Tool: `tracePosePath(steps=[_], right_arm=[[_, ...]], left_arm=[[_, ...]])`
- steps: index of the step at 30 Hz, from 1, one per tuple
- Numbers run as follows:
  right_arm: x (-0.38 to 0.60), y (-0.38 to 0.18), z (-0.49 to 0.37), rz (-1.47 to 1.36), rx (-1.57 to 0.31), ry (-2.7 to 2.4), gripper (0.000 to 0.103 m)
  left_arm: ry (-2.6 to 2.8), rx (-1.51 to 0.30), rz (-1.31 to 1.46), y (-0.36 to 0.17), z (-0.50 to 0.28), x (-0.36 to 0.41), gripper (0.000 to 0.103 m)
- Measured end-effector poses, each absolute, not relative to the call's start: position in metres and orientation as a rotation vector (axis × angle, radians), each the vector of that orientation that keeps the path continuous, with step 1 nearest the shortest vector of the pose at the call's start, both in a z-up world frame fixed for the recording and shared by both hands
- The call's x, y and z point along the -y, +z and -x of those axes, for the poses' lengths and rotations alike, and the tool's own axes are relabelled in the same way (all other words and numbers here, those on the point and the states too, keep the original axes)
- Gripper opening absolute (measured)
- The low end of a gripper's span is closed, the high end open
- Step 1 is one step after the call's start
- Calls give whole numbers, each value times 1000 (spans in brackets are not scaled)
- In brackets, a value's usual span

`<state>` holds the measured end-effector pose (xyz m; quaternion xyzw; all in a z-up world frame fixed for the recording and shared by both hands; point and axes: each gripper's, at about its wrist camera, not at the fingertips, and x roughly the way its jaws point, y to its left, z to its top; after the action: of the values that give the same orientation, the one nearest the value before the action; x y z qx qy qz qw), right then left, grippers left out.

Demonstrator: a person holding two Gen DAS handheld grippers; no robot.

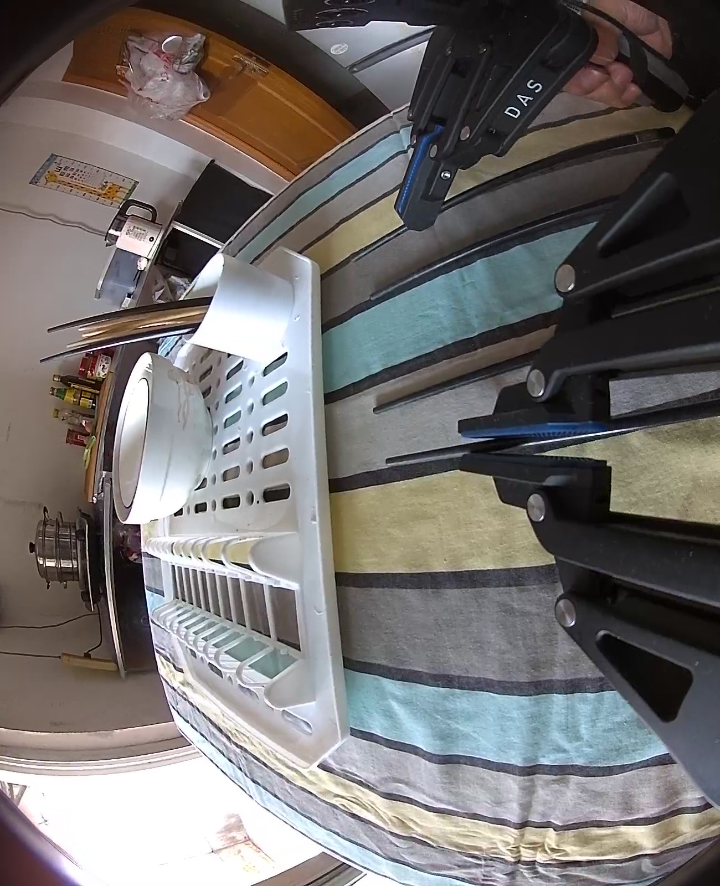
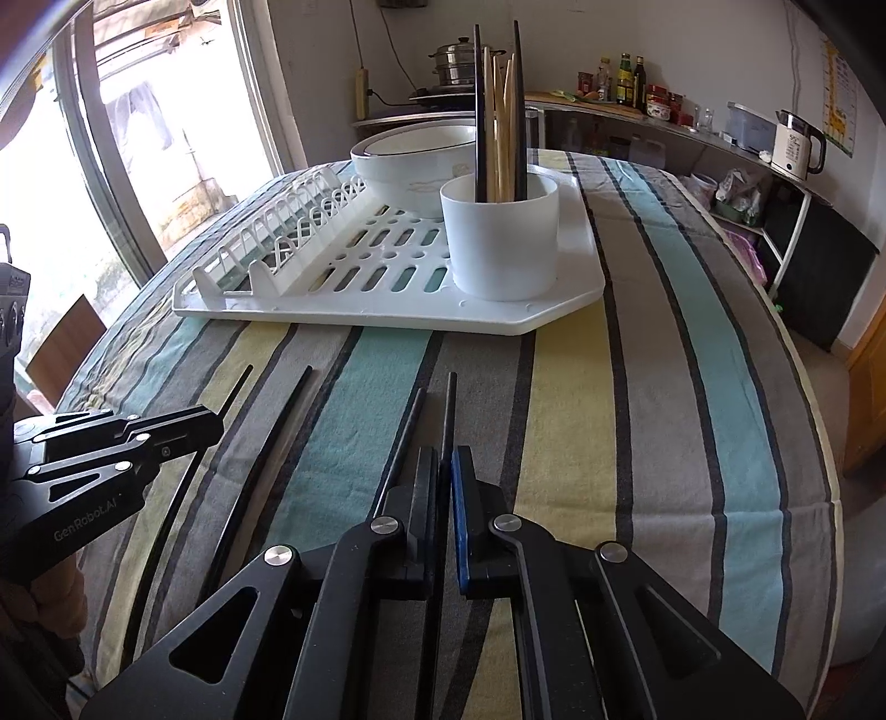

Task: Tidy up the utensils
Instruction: 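Lower and grasp a dark chopstick with the left tool while the right tool grasps another, then carry the dark chopstick over the white cup with the left tool while the right tool carries its own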

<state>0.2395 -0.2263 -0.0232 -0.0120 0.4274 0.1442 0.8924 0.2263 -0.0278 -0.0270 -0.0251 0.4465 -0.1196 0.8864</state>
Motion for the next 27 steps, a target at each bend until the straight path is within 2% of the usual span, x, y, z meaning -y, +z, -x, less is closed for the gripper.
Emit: tracePosePath(steps=[19, 27], right_arm=[[251, 74, -211, -51, -619, 326, 4], [252, 90, -186, -53, -549, 336, 4]], left_arm=[[-287, -677, 56, 83, -205, 15, 5], [-307, -603, 71, 102, -183, 10, 5]])
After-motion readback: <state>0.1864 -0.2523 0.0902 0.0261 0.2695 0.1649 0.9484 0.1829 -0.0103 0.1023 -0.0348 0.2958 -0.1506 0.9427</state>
